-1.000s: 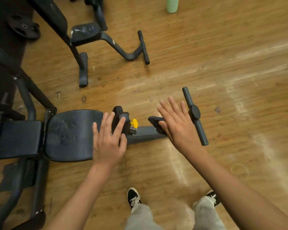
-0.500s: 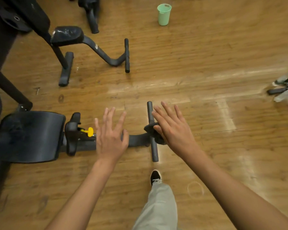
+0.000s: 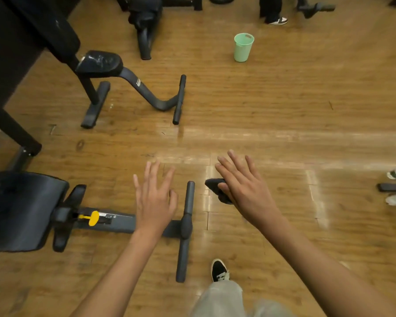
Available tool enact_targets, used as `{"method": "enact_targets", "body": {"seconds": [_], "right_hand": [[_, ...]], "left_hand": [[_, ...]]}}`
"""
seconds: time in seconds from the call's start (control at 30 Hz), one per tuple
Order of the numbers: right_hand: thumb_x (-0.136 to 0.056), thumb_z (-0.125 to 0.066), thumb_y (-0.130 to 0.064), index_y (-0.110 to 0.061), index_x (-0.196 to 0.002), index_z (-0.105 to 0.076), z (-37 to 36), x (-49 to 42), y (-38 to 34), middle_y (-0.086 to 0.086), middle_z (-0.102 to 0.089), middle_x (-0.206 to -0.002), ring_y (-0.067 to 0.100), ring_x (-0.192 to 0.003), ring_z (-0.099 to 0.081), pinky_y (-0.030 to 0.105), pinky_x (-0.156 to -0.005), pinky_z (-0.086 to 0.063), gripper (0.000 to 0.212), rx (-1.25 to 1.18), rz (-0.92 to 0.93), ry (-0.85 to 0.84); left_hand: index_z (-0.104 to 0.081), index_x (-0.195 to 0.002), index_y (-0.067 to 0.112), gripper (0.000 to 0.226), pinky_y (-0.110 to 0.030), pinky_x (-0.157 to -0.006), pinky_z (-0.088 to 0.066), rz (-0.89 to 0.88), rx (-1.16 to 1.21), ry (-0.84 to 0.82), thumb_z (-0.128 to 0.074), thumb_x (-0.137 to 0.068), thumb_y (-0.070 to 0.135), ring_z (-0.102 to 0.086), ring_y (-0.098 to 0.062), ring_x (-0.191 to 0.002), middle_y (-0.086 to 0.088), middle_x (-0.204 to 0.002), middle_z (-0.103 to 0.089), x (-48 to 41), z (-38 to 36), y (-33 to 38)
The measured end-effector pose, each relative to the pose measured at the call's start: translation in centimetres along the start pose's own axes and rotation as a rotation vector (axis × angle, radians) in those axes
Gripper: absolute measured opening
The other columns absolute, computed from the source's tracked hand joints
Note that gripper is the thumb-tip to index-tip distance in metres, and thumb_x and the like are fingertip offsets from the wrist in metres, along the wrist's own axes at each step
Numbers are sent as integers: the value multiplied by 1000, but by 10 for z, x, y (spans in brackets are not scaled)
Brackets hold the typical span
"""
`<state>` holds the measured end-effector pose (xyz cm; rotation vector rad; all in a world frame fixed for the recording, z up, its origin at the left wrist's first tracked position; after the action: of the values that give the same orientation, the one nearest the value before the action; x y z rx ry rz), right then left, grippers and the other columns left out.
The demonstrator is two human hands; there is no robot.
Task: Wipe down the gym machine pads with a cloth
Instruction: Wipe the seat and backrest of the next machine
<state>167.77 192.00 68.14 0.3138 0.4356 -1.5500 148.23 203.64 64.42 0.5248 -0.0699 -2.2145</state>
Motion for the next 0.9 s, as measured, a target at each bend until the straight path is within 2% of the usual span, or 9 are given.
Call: {"method": "enact_targets", "body": {"seconds": [0.2, 0.33, 0.5, 0.57, 0.67, 0.8, 0.9], "right_hand": [[-113, -28, -35, 0, -138, -58, -26, -81, 102, 16, -54, -149, 33, -150, -34, 53, -124, -20, 53, -80, 59, 21], [-113, -25, -36, 1, -136, -59, -59, -141, 175, 16, -54, -149, 32, -149, -35, 53, -124, -20, 54, -127, 126, 50], [-113, -21, -37, 0, -139, -57, -101, -223, 262, 15, -52, -151, 33, -149, -34, 50, -124, -15, 57, -188, 226, 1], [-112, -27, -35, -1, -140, -56, -112, -252, 289, 14, -52, -152, 33, -149, -34, 50, -124, -16, 53, -206, 260, -20], [-110, -33, -33, -1, -139, -57, -128, -296, 314, 13, -53, -151, 32, -149, -34, 49, -124, -14, 49, -234, 356, -42], [-113, -19, -38, -3, -138, -59, -159, -370, 327, 12, -55, -150, 29, -149, -35, 51, -122, -20, 59, -244, 459, -36], [-112, -24, -36, -3, -138, -59, -187, -429, 327, 11, -55, -149, 28, -149, -36, 52, -122, -21, 54, -247, 491, -5]], "left_hand": [[-51, -148, 20, 64, -65, -120, -14, 78, -36, -3, -65, -87, 14, -18, -32, -155, -15, -161, -33, -101, -35, 37], [-50, -149, 20, 62, -63, -120, -12, 142, -77, 11, -64, -88, 14, -17, -31, -155, -15, -161, -33, -173, -69, 55], [-51, -147, 18, 60, -62, -119, -24, 285, -115, 42, -62, -89, 15, -18, -32, -155, -15, -161, -33, -260, -106, 77], [-52, -146, 18, 59, -60, -118, -30, 333, -133, 42, -62, -88, 14, -20, -32, -155, -15, -161, -34, -293, -115, 83], [-50, -148, 19, 60, -59, -116, -35, 407, -130, 51, -60, -89, 14, -20, -31, -155, -15, -162, -33, -331, -120, 80], [-48, -149, 19, 62, -60, -112, -38, 476, -151, 61, -61, -89, 13, -19, -31, -155, -15, -162, -32, -383, -124, 52], [-51, -147, 17, 60, -61, -111, -39, 525, -177, 87, -62, -89, 10, -20, -32, -154, -16, -160, -34, -423, -129, 16]]}}
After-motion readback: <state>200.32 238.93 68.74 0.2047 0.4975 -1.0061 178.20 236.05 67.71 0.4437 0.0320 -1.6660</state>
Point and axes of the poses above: each hand's wrist, its own x-axis away from the middle knuckle, its own z-axis out of the back of the hand, y = z × x, the point moved 5 cm from there along -x, towards the middle knuckle
